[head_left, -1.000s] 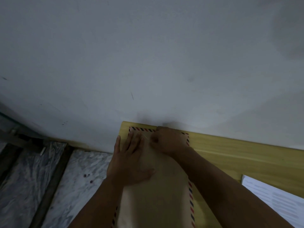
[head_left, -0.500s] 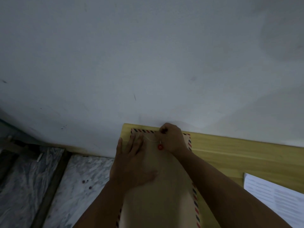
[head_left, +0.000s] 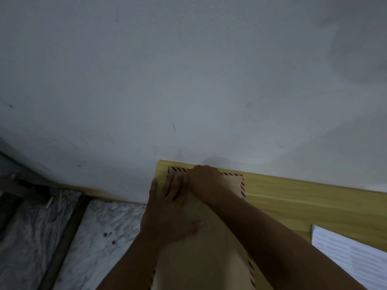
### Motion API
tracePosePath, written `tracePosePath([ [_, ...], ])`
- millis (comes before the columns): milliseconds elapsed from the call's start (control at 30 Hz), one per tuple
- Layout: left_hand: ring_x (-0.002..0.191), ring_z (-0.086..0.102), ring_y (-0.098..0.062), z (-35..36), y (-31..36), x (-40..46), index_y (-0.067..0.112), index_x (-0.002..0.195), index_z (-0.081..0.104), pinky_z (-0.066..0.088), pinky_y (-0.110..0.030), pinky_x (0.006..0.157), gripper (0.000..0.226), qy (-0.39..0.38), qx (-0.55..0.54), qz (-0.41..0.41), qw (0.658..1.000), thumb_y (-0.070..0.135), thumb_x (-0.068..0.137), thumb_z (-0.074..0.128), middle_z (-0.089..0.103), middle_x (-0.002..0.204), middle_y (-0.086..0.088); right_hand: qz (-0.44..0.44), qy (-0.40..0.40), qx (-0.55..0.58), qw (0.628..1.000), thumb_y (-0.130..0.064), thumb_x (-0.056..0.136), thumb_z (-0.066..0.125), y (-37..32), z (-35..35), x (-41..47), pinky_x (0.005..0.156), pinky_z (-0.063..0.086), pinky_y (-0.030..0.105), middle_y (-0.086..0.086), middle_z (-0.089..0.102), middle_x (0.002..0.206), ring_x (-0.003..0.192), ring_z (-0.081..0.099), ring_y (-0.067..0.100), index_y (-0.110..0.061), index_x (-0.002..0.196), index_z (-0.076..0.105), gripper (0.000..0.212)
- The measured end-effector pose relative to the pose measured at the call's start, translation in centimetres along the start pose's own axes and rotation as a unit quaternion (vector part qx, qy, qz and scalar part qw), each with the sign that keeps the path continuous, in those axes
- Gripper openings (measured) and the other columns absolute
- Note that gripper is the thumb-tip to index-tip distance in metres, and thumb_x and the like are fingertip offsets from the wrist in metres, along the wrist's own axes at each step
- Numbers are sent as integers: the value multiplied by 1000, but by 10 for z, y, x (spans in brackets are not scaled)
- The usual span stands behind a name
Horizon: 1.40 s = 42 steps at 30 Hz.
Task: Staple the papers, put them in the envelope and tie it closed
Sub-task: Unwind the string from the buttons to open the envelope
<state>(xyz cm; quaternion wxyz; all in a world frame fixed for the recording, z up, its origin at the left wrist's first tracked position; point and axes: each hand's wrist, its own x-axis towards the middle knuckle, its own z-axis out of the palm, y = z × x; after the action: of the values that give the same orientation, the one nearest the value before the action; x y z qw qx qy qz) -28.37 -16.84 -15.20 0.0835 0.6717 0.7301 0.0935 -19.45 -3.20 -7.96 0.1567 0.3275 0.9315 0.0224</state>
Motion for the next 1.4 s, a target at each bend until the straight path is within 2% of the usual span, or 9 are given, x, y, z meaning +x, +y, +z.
tracePosePath([
  [233, 160, 4, -28, -2, 1, -1, 16, 162, 25, 11, -67, 123, 119, 6, -1, 1, 1000, 97, 75, 37, 15, 172, -6, 72, 46, 205, 975, -24, 96, 57, 15, 16, 3, 66, 42, 34, 7, 63, 97, 88, 63, 26, -12, 92, 65, 15],
  [367, 160, 1, -29, -4, 1, -2, 18, 163, 24, 8, -66, 124, 118, 6, 1, 2, 1000, 97, 76, 36, 10, 173, -5, 133, 136, 464, 865, -19, 83, 72, 25, 22, -6, 69, 52, 37, 2, 65, 77, 75, 61, 17, -12, 71, 63, 16],
  [567, 160, 9, -31, -2, 1, -2, 16, 161, 29, 13, -68, 122, 118, 20, -2, 9, 1000, 96, 75, 39, 16, 172, -7, 170, 129, 629, 748, -7, 84, 70, 28, 13, -7, 66, 59, 37, 8, 75, 72, 66, 71, 19, 0, 76, 69, 11],
  [600, 160, 10, -31, -2, 1, -2, 15, 161, 30, 14, -68, 122, 119, 20, -1, 8, 1000, 96, 75, 39, 17, 172, -7, 162, 128, 621, 757, -7, 84, 69, 29, 13, -9, 64, 59, 33, 7, 74, 71, 64, 70, 18, 0, 78, 69, 10],
  [733, 160, 8, -31, -2, 0, -2, 15, 160, 32, 12, -67, 123, 119, 9, 14, 4, 1000, 97, 75, 36, 15, 172, -7, 64, 173, 389, 902, -15, 83, 70, 46, 22, -9, 67, 52, 30, -5, 67, 73, 69, 61, 12, -14, 78, 67, 7],
  [867, 159, 11, -31, 1, 0, -1, 13, 158, 36, 14, -68, 122, 118, 14, 15, 4, 1000, 96, 74, 39, 17, 172, -7, 18, 57, 180, 982, -29, 93, 58, 65, 15, -11, 70, 52, 36, 5, 64, 85, 80, 59, 23, -12, 86, 67, 21],
  [1033, 159, 12, -30, -1, 2, -1, 12, 157, 39, 14, -68, 122, 118, 25, 18, 1, 1000, 96, 73, 42, 20, 171, -7, 27, -15, 119, 992, -11, 96, 46, 80, 13, -22, 69, 49, 32, 6, 65, 90, 84, 61, 24, -11, 90, 70, 25],
  [1233, 159, 12, -31, -1, 2, -2, 12, 155, 42, 11, -68, 123, 117, 25, 17, 3, 1000, 96, 74, 41, 19, 171, -7, 23, -76, 145, 986, -40, 98, 51, 86, 7, -44, 75, 56, 34, 1, 69, 92, 84, 64, 21, -19, 98, 75, 32],
  [1400, 159, 14, -31, -2, 3, -2, 11, 153, 45, 13, -68, 122, 117, 23, 21, 1, 1000, 96, 74, 41, 20, 171, -7, 27, 26, 263, 964, -28, 96, 61, 79, 12, -49, 77, 55, 31, -1, 77, 98, 78, 64, 12, -19, 105, 80, 22],
])
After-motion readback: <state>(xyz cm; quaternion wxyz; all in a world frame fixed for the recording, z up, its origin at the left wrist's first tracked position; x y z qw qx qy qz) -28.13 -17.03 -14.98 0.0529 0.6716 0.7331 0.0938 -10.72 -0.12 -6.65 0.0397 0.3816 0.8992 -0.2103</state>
